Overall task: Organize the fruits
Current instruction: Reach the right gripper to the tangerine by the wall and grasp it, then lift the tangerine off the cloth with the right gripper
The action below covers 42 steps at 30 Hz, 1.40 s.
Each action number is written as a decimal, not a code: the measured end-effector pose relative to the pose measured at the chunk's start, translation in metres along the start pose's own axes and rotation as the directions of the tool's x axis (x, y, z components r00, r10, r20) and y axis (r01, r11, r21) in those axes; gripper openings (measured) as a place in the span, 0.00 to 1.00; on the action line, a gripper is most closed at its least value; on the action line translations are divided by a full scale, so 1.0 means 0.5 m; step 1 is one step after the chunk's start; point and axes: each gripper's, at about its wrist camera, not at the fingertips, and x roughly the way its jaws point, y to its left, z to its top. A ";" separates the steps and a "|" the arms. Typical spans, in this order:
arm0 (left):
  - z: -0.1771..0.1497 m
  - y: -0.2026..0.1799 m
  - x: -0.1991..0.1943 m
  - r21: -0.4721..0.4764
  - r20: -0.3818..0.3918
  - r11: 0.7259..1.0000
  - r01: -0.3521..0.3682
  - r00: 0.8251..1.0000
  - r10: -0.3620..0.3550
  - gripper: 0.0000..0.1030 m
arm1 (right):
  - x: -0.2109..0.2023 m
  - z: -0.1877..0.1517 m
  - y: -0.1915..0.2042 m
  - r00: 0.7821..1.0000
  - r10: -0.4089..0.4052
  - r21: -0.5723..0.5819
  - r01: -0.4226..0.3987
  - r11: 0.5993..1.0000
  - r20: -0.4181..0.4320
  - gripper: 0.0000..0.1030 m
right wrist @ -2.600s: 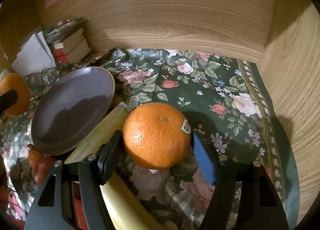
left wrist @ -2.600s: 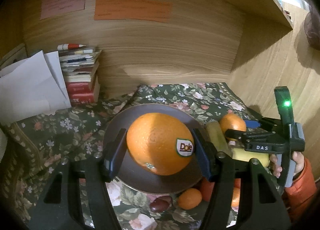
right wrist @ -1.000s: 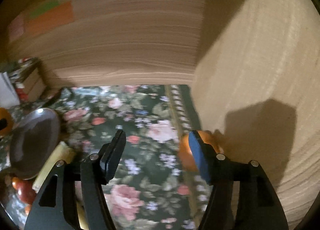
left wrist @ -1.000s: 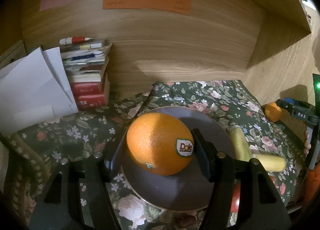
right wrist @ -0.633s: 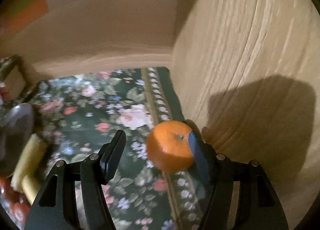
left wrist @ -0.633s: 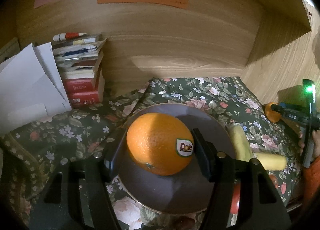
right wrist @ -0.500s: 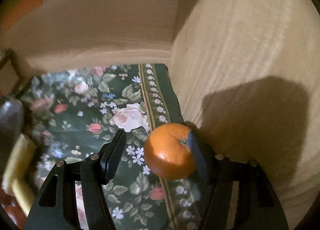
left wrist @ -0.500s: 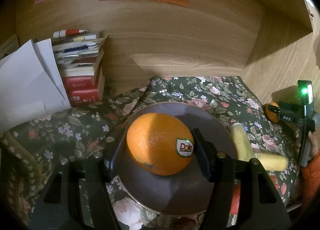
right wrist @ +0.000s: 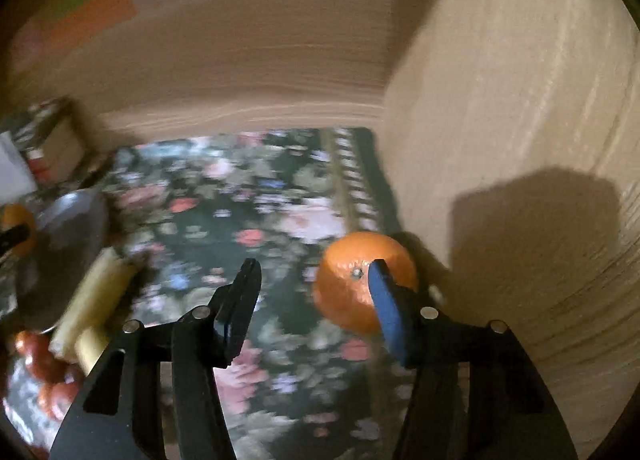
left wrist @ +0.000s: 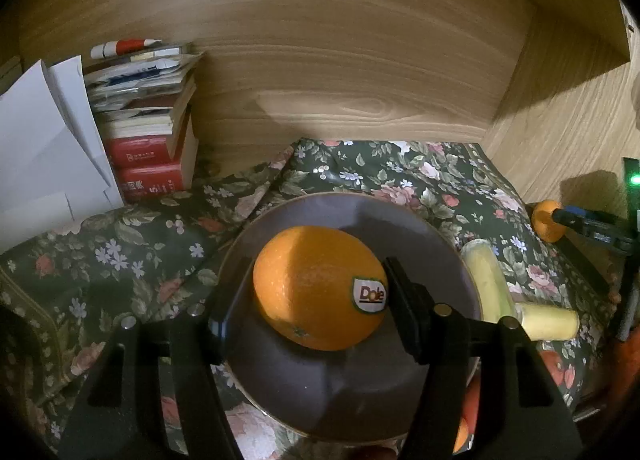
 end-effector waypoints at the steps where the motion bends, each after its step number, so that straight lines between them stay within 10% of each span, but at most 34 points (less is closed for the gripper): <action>1: 0.000 0.000 -0.001 0.000 0.002 1.000 -0.001 1.000 0.001 0.61 | 0.014 0.003 0.001 1.000 -0.018 -0.004 0.018 1.000 -0.004 0.56; 7: 0.001 0.000 -0.006 -0.001 0.017 1.000 -0.016 1.000 0.017 0.62 | 0.030 0.005 0.016 0.999 -0.054 -0.048 0.054 0.997 0.002 0.69; 10: 0.002 -0.001 -0.005 -0.003 0.016 1.000 -0.014 1.000 0.014 0.62 | 0.009 0.000 0.031 0.997 0.082 -0.038 -0.082 0.996 -0.006 0.69; 13: 0.001 -0.004 -0.002 0.000 0.012 1.000 -0.012 1.000 0.012 0.61 | -0.009 -0.010 0.062 0.952 0.293 -0.041 -0.298 0.954 -0.088 0.23; 17: 0.001 -0.005 -0.004 0.004 0.015 1.000 -0.009 1.000 0.009 0.61 | -0.041 -0.024 0.059 0.993 0.119 -0.060 -0.119 0.991 -0.015 0.30; 24: 0.000 -0.005 -0.009 0.003 0.023 1.000 -0.009 1.000 0.009 0.61 | -0.028 -0.040 0.000 0.996 0.077 0.037 -0.076 0.996 -0.033 0.35; 28: -0.002 -0.003 -0.009 -0.003 0.021 1.000 -0.006 1.000 0.006 0.62 | 0.004 -0.054 -0.008 0.997 0.036 0.044 -0.033 0.998 -0.061 0.63; 42: -0.008 -0.004 -0.024 -0.007 0.039 1.000 0.017 0.999 -0.017 0.62 | 0.080 0.013 -0.013 0.998 0.003 0.206 0.009 0.979 -0.055 0.66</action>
